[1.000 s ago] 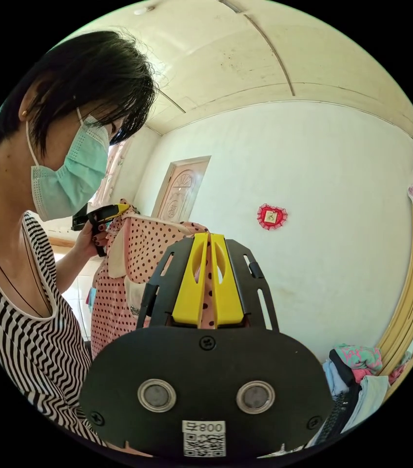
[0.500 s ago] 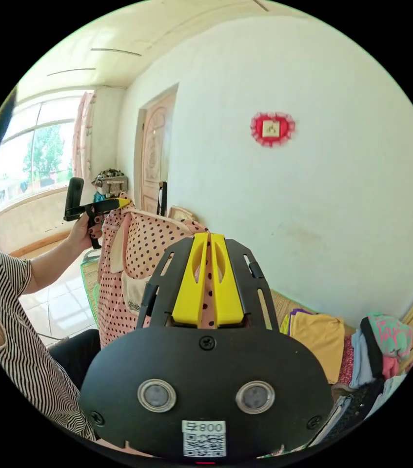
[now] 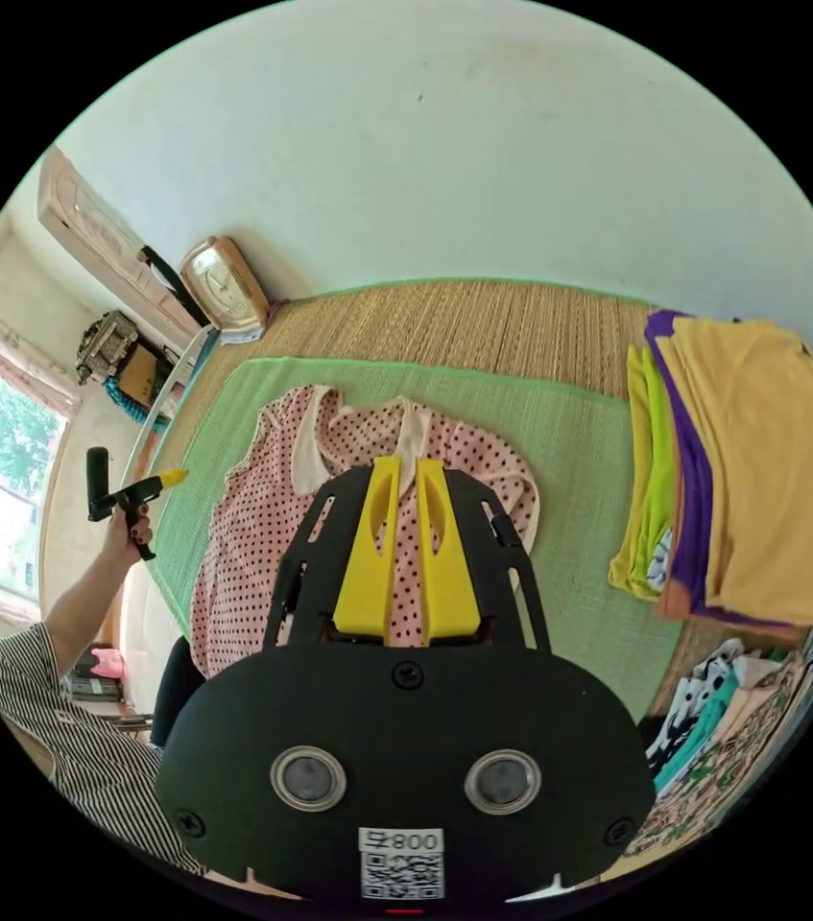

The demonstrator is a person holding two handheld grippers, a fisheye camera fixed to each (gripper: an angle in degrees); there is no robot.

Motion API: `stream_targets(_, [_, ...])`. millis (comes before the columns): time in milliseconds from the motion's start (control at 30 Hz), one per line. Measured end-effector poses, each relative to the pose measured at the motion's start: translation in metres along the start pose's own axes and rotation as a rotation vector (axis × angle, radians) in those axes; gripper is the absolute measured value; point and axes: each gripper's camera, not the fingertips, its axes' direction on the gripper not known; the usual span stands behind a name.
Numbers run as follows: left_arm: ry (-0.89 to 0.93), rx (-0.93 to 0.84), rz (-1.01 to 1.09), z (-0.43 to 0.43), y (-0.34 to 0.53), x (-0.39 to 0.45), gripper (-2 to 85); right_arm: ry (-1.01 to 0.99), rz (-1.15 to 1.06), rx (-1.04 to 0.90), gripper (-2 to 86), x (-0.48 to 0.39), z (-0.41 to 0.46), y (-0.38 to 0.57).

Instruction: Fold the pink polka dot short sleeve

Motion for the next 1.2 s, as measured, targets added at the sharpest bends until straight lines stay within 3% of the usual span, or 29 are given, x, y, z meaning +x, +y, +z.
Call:
stream_targets(333, [0.135,-0.092,-0.337,-0.036,0.161,-0.062,10.2,-0.248,0.21,-0.063,3.6,0.049,-0.006,0.144])
stream_targets(567, [0.166,-0.223,-0.319,-0.015,0.15,-0.073,10.1,-0.304,0.354,-0.109,7.1,0.06,-0.008,0.204])
stream_targets(733, [0.156,-0.304,-0.311,-0.011,0.125,-0.086,4.4,-0.337,0.354,-0.2,8.9,0.057,0.012,0.208])
stream_targets(933, [0.2,-0.189,-0.283,-0.048,0.109,-0.087,2.4,-0.299,0.339,-0.349,10.7,0.056,0.042,0.19])
stream_targets(1200, [0.204,-0.164,-0.332,-0.072,0.111,-0.112,2.0,-0.263,0.363,-0.437,10.4,0.073,0.065,0.158])
